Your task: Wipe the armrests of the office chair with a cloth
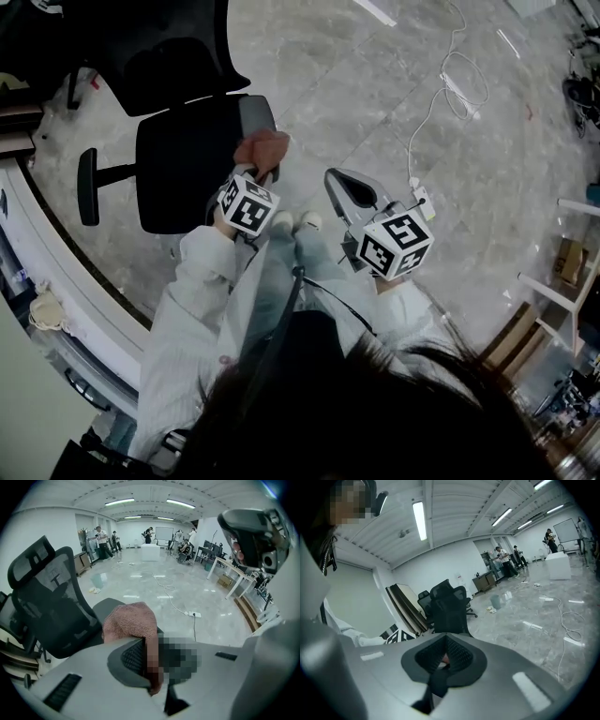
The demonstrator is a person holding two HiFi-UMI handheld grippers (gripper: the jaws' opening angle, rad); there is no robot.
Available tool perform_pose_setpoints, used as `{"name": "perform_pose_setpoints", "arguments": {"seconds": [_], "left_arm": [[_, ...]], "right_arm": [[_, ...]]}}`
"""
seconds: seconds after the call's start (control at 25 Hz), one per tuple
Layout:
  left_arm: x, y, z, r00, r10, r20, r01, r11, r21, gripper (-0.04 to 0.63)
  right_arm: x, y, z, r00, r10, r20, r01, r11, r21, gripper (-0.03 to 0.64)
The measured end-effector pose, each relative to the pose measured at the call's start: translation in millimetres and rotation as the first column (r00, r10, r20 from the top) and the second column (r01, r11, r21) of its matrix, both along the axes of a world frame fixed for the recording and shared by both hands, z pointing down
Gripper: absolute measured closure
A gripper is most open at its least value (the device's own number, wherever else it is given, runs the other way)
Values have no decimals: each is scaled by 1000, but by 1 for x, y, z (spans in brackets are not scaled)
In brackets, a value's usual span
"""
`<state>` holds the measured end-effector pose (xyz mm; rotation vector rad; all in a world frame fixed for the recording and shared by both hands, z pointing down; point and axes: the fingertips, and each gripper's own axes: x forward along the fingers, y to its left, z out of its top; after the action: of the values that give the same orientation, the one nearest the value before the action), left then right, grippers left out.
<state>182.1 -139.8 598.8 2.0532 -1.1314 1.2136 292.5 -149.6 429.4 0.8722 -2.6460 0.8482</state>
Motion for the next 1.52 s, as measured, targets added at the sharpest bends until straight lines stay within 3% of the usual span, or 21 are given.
{"name": "perform_pose_setpoints", "arguments": {"seconds": [0.36, 0.6, 0.88, 1.12, 1.28, 1.52], "left_arm": [[6, 25, -7, 999, -7, -50, 6, 1000, -27, 557], [-17, -30, -8, 995, -65, -78, 64, 998, -11, 557], [-40, -132, 30, 986, -148, -74, 149, 989, 1, 557], [-44, -153, 26, 991, -131, -37, 130, 991, -34, 557], [-36, -149, 36, 983, -169, -74, 162, 983, -91, 557], [-20, -121, 47, 979, -152, -137, 127, 976, -177, 557]], "right_arm": [[-20, -1, -10, 999, -9, 32, 9, 1000, 0, 615], [-15, -10, 6, 1000, 8, 14, -7, 999, -37, 615], [-3, -37, 47, 1000, 28, -10, -29, 994, -109, 615], [7, -31, 37, 999, 35, -21, -37, 993, -108, 615], [15, -33, 37, 998, 52, -25, -55, 991, -119, 615], [19, -49, 44, 998, 48, -32, -51, 993, -104, 615]]}}
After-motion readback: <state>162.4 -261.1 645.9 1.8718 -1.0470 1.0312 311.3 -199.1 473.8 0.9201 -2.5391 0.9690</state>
